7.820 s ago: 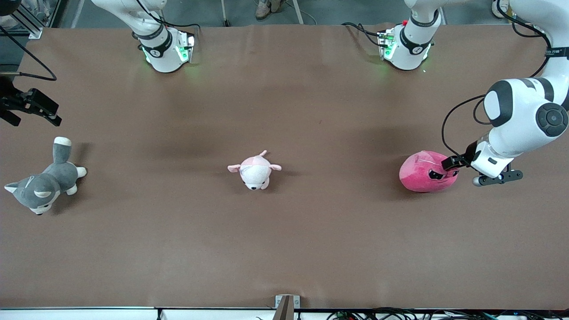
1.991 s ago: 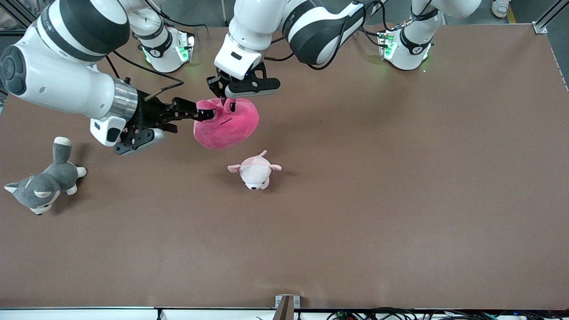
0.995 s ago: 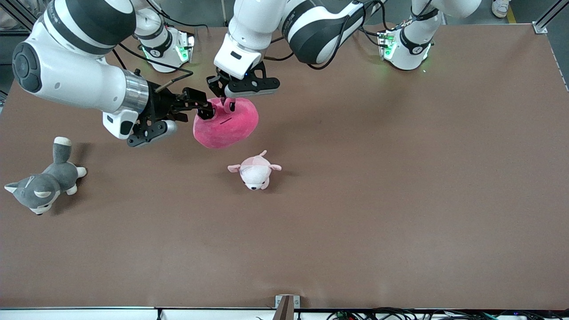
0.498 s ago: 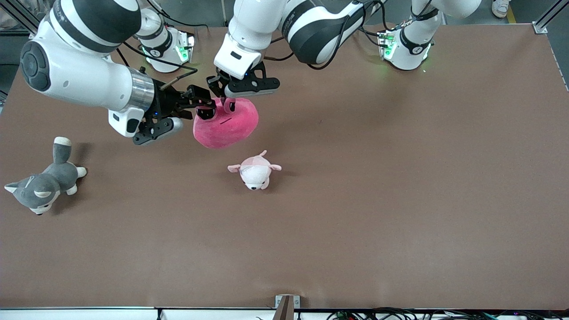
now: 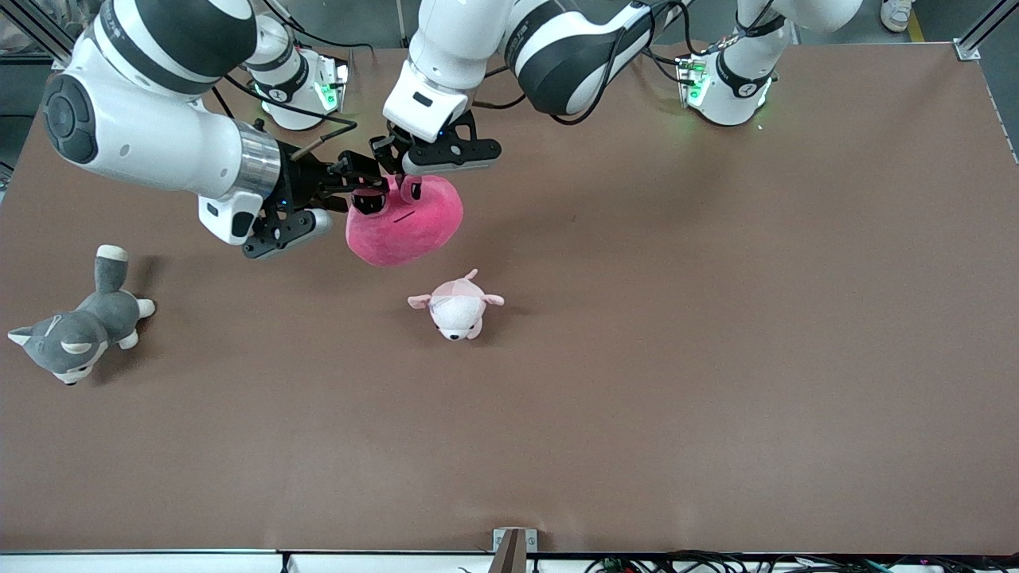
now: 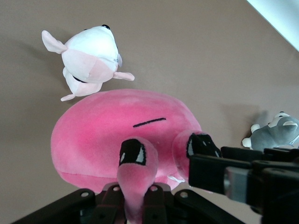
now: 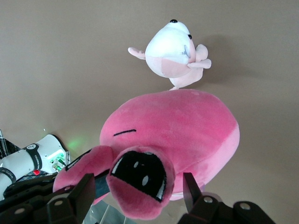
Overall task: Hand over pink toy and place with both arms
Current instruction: 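Close the right gripper on the pink plush's eye beside the left gripper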
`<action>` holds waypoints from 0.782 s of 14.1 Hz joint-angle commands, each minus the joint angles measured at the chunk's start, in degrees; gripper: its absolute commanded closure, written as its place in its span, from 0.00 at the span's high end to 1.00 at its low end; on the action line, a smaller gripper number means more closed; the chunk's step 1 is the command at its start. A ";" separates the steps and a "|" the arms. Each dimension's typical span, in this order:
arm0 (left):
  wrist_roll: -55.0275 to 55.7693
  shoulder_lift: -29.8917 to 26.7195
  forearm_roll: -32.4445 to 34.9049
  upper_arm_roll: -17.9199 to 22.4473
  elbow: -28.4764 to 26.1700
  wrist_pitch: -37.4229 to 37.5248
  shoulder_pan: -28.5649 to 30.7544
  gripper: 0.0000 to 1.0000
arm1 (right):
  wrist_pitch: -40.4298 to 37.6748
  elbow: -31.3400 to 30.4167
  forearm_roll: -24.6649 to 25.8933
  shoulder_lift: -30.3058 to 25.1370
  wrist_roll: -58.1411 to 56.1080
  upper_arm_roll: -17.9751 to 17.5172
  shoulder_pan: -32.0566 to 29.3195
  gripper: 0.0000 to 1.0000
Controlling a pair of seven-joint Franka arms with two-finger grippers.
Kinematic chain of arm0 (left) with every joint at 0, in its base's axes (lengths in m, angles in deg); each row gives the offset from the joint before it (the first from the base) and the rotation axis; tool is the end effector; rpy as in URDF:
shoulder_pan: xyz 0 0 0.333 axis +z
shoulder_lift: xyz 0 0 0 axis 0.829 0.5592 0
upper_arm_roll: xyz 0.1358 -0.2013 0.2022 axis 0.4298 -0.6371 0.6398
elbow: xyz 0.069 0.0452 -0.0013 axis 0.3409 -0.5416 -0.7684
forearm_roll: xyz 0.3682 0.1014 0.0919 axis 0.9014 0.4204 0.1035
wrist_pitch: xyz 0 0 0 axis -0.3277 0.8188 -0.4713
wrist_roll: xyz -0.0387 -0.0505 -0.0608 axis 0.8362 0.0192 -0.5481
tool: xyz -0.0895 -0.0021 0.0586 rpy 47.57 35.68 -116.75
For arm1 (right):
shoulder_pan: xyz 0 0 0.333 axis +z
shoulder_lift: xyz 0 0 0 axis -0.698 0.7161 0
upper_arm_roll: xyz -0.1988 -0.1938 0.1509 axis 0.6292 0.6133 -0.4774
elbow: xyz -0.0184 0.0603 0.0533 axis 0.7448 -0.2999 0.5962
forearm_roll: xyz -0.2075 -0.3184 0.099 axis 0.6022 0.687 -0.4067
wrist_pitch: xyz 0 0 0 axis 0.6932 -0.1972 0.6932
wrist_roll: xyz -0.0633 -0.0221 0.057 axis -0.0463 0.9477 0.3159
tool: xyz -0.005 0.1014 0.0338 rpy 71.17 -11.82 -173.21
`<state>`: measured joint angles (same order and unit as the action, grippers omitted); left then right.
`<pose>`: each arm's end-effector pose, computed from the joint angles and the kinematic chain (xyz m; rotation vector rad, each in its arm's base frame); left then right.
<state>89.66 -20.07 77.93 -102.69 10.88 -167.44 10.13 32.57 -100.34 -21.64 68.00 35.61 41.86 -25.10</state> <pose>0.4150 -0.6170 0.5348 2.6462 0.5164 0.0476 0.5327 0.2488 0.5425 -2.6244 -0.2598 0.3318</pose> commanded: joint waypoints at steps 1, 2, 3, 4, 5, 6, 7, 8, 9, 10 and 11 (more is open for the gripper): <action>0.66 0.26 -0.91 0.49 1.08 -0.15 -0.63 0.00 | -0.20 -0.55 -0.76 -0.10 0.43 0.51 1.39 0.83; 0.75 0.26 -0.91 0.49 1.08 -0.15 -0.54 0.00 | -0.55 -0.64 -0.67 -0.01 0.34 0.51 1.39 0.83; 0.66 0.17 -0.91 0.49 1.08 -0.15 -0.54 0.00 | -1.07 -0.64 -0.59 -0.01 0.34 0.60 1.39 0.83; 0.66 0.25 -0.91 0.49 1.08 -0.15 -0.54 0.00 | -1.17 -0.64 -0.50 -0.01 0.16 0.60 1.39 0.83; 0.66 0.26 -0.91 0.49 1.08 -0.15 -0.54 0.00 | -1.34 -0.64 -0.32 -0.01 0.08 0.60 1.22 0.83; 0.66 0.26 -0.91 0.49 1.08 -0.15 -0.54 0.00 | -1.86 -0.55 -0.15 -0.01 0.08 0.60 1.13 0.83; 0.66 0.26 -0.91 0.49 1.08 -0.15 -0.54 0.00 | -2.13 -0.55 -0.06 -0.01 0.08 0.60 1.13 0.83; 0.66 0.26 -0.91 0.49 1.08 -0.15 -0.54 0.00 | -2.31 -0.55 -0.06 -0.10 0.08 0.69 1.13 0.84; 0.66 0.26 -0.91 0.49 1.08 -0.15 -0.54 0.00 | -2.31 -0.55 0.29 -0.10 0.08 0.60 1.13 0.83; 0.66 0.26 -0.91 0.49 1.08 -0.15 -0.54 0.00 | -2.48 -0.55 0.64 -0.10 0.08 0.60 1.22 0.83; 0.66 0.26 -0.91 0.49 1.08 -0.15 -0.54 0.00 | -3.01 -0.47 0.73 -0.19 0.16 0.60 1.22 0.83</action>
<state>89.66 -20.07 77.80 -102.83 10.88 -167.44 9.76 31.23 -100.39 -21.51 68.33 35.61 42.07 -24.44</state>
